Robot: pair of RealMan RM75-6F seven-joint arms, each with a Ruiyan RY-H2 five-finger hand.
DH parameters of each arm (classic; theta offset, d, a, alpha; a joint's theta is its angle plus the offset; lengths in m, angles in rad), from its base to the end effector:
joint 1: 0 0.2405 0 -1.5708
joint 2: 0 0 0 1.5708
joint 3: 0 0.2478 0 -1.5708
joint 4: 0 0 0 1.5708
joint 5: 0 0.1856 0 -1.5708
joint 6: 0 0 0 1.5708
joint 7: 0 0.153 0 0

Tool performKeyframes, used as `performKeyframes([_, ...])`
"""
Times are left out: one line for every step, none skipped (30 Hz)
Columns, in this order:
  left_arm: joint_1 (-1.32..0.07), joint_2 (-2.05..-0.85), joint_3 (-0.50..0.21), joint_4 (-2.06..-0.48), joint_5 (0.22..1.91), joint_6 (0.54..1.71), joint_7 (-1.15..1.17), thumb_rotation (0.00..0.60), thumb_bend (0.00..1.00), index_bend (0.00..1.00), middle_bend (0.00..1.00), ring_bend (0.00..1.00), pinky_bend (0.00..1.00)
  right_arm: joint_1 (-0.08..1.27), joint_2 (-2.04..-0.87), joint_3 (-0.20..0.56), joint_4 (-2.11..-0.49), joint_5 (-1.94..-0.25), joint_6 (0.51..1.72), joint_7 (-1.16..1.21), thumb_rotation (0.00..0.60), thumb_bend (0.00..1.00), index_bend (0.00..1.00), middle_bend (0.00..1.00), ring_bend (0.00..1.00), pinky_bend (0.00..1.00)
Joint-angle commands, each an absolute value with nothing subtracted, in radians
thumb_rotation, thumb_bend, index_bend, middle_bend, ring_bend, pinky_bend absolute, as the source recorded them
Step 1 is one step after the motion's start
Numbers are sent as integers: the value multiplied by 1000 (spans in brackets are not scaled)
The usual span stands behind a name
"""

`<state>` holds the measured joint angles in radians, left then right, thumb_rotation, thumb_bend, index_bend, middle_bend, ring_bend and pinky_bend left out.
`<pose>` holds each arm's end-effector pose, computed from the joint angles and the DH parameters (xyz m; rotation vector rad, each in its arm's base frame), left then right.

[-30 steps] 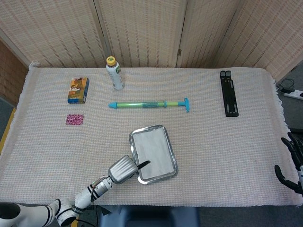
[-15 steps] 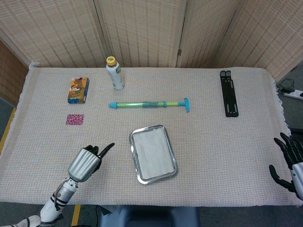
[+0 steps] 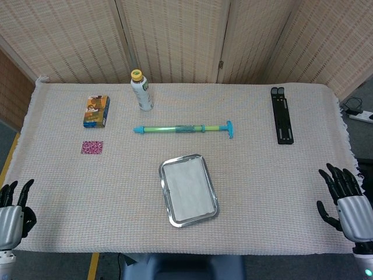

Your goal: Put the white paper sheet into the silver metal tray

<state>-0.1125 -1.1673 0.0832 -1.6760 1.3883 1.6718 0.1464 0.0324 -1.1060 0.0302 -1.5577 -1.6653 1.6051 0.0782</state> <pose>-0.2919 0.1687 0.1724 -1.2928 -0.8650 -0.8411 -0.2843 -0.1669 0.1890 1.4405 -0.8103 1.0250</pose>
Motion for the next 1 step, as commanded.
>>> performKeyframes([-96, -1140, 80, -1694, 1400, 1660, 126, 600, 278, 119, 90, 0, 10, 41, -1129, 26, -1565, -1668, 1589, 37, 600, 506, 0, 0, 0, 0])
